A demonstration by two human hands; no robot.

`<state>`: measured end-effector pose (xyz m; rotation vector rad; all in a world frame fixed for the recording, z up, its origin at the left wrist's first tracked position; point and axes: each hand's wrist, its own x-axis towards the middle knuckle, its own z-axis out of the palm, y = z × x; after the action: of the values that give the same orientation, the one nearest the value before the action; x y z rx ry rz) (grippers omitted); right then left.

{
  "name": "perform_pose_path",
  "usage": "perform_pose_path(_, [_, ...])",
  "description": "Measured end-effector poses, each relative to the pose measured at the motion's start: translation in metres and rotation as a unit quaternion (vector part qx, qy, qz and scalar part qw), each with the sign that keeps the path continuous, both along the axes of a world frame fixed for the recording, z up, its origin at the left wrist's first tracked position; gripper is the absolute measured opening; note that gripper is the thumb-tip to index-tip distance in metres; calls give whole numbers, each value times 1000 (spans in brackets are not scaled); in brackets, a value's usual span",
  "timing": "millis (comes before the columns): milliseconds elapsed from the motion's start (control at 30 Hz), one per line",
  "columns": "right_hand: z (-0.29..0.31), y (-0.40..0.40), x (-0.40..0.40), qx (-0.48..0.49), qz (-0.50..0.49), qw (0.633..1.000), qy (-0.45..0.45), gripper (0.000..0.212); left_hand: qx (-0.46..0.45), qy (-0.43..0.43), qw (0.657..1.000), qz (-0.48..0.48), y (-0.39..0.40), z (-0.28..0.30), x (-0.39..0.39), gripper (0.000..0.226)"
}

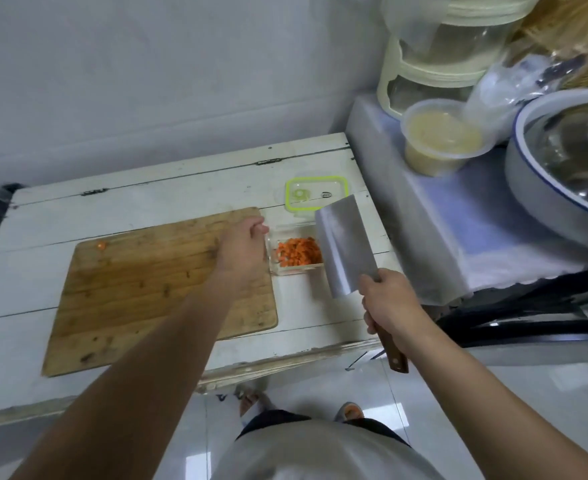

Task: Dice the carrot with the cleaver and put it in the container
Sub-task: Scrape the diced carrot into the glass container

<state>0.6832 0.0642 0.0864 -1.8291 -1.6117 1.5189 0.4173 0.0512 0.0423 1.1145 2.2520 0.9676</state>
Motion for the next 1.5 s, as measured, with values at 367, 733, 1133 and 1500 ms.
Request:
perform_pose_path(367, [-29,-76,-88,39,142,985,-90,28,-104,129,979,114,-159,-60,-94,34])
perform_pose_path(733, [-27,-116,-167,83,122,983,-107,19,120,-174,941,265,-194,-29,-155,28])
perform_pose_path(1133, [-11,-118,-222,68,-12,997,-23,20,-101,40,987,-122,-155,-33,-165,23])
perform_pose_path(1500, [-11,-91,-162,51,-141,988,24,16,-223,131,960,-105,-132,-35,-143,18])
